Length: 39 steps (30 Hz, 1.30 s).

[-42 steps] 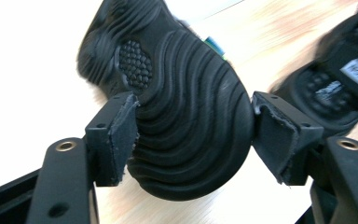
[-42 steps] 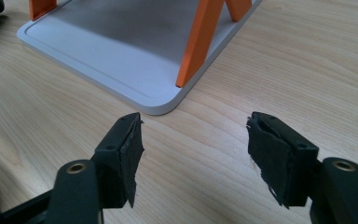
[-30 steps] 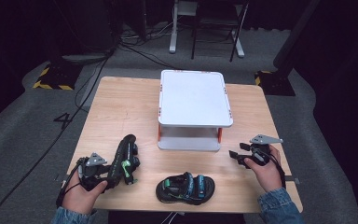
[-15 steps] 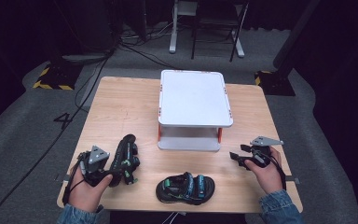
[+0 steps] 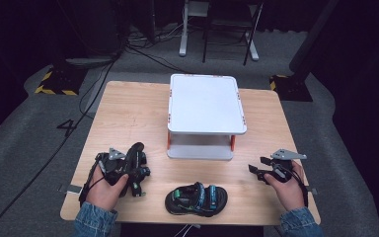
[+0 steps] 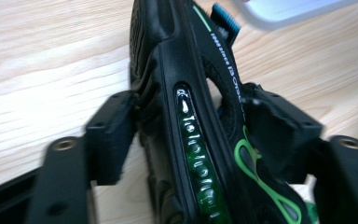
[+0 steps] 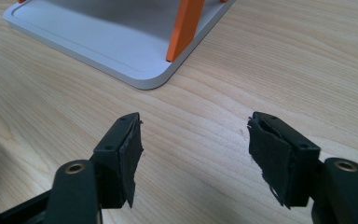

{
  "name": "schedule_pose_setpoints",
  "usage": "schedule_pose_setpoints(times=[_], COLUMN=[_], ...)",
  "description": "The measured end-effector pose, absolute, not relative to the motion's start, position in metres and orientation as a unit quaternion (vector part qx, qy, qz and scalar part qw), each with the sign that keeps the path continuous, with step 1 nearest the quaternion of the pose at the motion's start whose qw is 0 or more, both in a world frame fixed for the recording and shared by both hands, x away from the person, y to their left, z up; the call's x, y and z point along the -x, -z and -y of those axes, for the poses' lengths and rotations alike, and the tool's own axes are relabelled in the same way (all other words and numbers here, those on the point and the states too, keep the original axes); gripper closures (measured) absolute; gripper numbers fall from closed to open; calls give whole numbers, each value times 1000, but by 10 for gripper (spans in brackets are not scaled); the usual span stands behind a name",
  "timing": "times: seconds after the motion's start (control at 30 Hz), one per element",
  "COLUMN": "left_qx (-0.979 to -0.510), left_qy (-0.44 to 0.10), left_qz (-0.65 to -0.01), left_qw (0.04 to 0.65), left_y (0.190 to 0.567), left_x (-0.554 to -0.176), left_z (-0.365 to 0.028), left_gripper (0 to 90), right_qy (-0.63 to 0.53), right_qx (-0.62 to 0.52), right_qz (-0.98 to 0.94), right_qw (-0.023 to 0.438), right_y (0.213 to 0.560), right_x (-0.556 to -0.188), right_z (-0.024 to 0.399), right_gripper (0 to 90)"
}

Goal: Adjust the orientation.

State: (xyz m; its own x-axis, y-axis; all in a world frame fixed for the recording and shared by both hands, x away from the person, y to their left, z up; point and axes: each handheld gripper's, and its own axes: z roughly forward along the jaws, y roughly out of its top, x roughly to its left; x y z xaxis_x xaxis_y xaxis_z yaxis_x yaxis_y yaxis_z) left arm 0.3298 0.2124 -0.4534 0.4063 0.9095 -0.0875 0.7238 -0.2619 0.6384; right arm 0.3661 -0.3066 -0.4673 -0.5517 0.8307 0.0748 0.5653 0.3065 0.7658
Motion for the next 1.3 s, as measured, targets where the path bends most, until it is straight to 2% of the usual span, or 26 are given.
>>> schedule_pose_setpoints(times=[0.1, 0.37, 0.83, 1.3], left_qx=[-778, -777, -807, -797], left_qy=[-153, -173, -117, -100], left_qz=[-528, -512, -407, -409], left_qw=[303, 322, 412, 433], left_y=[453, 451, 429, 443], left_x=[-330, -326, -322, -369], left_z=[-217, -217, -170, -139], left_gripper=[457, 551, 563, 561], right_qy=[-389, -390, -388, -379], right_qx=[-443, -440, -448, -462], right_qz=[-789, -790, -787, -782], right_qw=[172, 171, 171, 177], right_y=[467, 467, 470, 475], right_x=[-365, -365, -360, -345], right_z=[308, 306, 311, 319], right_gripper=[355, 355, 354, 354])
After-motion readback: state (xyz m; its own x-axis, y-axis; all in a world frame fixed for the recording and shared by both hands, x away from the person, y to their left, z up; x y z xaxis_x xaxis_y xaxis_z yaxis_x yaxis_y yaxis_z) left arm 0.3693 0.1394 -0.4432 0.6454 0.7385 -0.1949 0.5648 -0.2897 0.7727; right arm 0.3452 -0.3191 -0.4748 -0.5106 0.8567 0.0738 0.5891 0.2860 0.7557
